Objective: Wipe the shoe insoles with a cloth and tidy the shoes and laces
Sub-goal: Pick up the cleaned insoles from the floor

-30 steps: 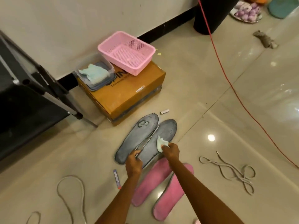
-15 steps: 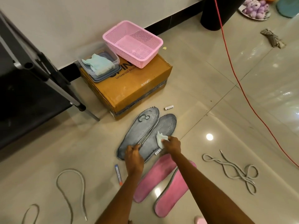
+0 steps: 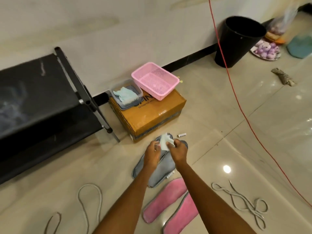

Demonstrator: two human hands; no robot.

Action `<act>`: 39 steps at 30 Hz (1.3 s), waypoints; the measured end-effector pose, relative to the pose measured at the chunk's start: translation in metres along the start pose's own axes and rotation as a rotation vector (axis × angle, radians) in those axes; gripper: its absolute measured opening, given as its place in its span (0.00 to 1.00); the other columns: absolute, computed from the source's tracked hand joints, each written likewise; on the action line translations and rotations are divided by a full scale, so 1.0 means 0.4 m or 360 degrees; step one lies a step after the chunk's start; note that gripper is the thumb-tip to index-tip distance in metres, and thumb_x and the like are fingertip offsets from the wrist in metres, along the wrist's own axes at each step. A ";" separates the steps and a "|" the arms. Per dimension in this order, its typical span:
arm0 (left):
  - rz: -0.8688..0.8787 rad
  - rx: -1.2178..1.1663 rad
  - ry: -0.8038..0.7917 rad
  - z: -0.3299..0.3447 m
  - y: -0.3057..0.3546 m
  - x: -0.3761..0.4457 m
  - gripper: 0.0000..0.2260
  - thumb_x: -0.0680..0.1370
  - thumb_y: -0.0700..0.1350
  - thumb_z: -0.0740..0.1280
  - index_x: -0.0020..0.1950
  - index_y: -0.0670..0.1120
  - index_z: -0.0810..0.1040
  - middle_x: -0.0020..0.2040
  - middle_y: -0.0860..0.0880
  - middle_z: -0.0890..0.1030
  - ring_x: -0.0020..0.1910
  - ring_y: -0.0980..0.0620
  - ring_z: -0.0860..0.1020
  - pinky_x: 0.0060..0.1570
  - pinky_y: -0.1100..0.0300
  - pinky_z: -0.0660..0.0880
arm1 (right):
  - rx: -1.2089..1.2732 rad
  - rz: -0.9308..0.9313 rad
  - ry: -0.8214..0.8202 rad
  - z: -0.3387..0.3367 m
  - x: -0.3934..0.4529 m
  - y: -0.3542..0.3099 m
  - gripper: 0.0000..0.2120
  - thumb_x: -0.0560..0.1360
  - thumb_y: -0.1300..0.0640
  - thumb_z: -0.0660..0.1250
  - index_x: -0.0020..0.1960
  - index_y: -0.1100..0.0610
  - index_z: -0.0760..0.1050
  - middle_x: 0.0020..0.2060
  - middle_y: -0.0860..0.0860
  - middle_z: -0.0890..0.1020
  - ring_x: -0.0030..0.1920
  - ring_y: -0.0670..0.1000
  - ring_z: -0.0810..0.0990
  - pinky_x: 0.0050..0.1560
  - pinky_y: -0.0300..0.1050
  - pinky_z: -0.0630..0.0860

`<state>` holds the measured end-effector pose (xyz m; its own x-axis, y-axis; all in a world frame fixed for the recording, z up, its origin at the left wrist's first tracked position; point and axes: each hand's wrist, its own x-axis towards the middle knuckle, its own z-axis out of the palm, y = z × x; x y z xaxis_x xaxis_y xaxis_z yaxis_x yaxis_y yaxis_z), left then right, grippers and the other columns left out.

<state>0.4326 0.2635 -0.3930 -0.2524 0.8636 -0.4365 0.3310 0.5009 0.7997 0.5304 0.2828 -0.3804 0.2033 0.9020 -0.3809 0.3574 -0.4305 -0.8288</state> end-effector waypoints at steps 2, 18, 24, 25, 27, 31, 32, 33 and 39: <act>-0.0042 -0.0330 -0.0032 -0.021 0.064 0.015 0.10 0.80 0.41 0.61 0.59 0.39 0.75 0.52 0.40 0.79 0.46 0.45 0.79 0.39 0.61 0.75 | 0.0106 -0.0064 -0.0085 0.013 -0.001 -0.066 0.05 0.75 0.65 0.64 0.49 0.62 0.78 0.41 0.55 0.81 0.43 0.53 0.79 0.37 0.32 0.73; -0.0435 -0.0966 0.0608 -0.236 0.093 0.278 0.10 0.76 0.31 0.65 0.55 0.39 0.77 0.54 0.41 0.79 0.45 0.46 0.80 0.34 0.62 0.78 | -0.0133 0.0024 -0.0272 0.266 0.220 -0.233 0.05 0.72 0.63 0.70 0.48 0.61 0.78 0.52 0.60 0.82 0.52 0.59 0.81 0.56 0.55 0.77; -0.0253 -0.0679 0.0629 -0.261 0.067 0.335 0.11 0.77 0.32 0.63 0.56 0.39 0.81 0.54 0.44 0.81 0.49 0.48 0.79 0.46 0.56 0.80 | -0.0068 0.0103 -0.0206 0.308 0.253 -0.237 0.09 0.71 0.62 0.72 0.49 0.58 0.76 0.51 0.59 0.82 0.46 0.57 0.83 0.51 0.52 0.80; -0.0212 -0.0581 0.0629 -0.258 0.062 0.333 0.12 0.77 0.33 0.63 0.57 0.40 0.81 0.56 0.44 0.81 0.52 0.47 0.79 0.52 0.54 0.79 | -0.0061 0.0097 -0.0228 0.302 0.244 -0.241 0.08 0.71 0.61 0.72 0.48 0.58 0.75 0.50 0.60 0.82 0.44 0.56 0.83 0.49 0.52 0.81; -0.0147 -0.0422 0.0645 -0.246 0.057 0.323 0.12 0.77 0.37 0.64 0.60 0.41 0.79 0.59 0.44 0.79 0.57 0.46 0.77 0.59 0.54 0.75 | -0.0063 0.0055 -0.0237 0.288 0.230 -0.243 0.11 0.70 0.57 0.73 0.50 0.59 0.76 0.51 0.59 0.82 0.45 0.55 0.81 0.50 0.52 0.80; -0.0074 -0.0305 0.0811 -0.216 0.069 0.276 0.11 0.79 0.40 0.59 0.59 0.43 0.77 0.60 0.43 0.75 0.58 0.45 0.74 0.59 0.53 0.73 | -0.0042 0.0010 -0.0064 0.240 0.183 -0.246 0.13 0.73 0.54 0.69 0.52 0.62 0.76 0.51 0.56 0.80 0.49 0.53 0.77 0.52 0.44 0.73; -0.0030 -0.0262 0.0839 -0.204 0.075 0.255 0.10 0.80 0.41 0.59 0.57 0.43 0.77 0.59 0.43 0.74 0.58 0.45 0.74 0.57 0.55 0.73 | -0.0026 0.0009 -0.0027 0.226 0.162 -0.242 0.13 0.75 0.53 0.67 0.52 0.63 0.76 0.51 0.57 0.80 0.49 0.54 0.77 0.51 0.44 0.71; 0.0013 -0.0211 0.0854 -0.191 0.078 0.234 0.09 0.80 0.41 0.59 0.56 0.43 0.76 0.58 0.43 0.74 0.57 0.45 0.74 0.54 0.55 0.73 | -0.0009 0.0024 0.0003 0.216 0.141 -0.235 0.13 0.77 0.52 0.64 0.52 0.63 0.75 0.51 0.58 0.80 0.51 0.55 0.78 0.50 0.44 0.71; 0.0022 0.0119 0.0601 -0.099 -0.053 0.093 0.06 0.77 0.41 0.61 0.48 0.43 0.78 0.52 0.43 0.78 0.52 0.45 0.76 0.47 0.57 0.71 | -0.0186 0.0337 -0.0012 0.161 0.000 -0.033 0.20 0.81 0.51 0.55 0.56 0.67 0.76 0.53 0.63 0.80 0.55 0.61 0.77 0.53 0.48 0.72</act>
<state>0.3804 0.2828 -0.4100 -0.5601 0.7953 -0.2320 0.3984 0.5042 0.7662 0.4671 0.2905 -0.3958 0.2783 0.7912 -0.5445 0.4109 -0.6105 -0.6770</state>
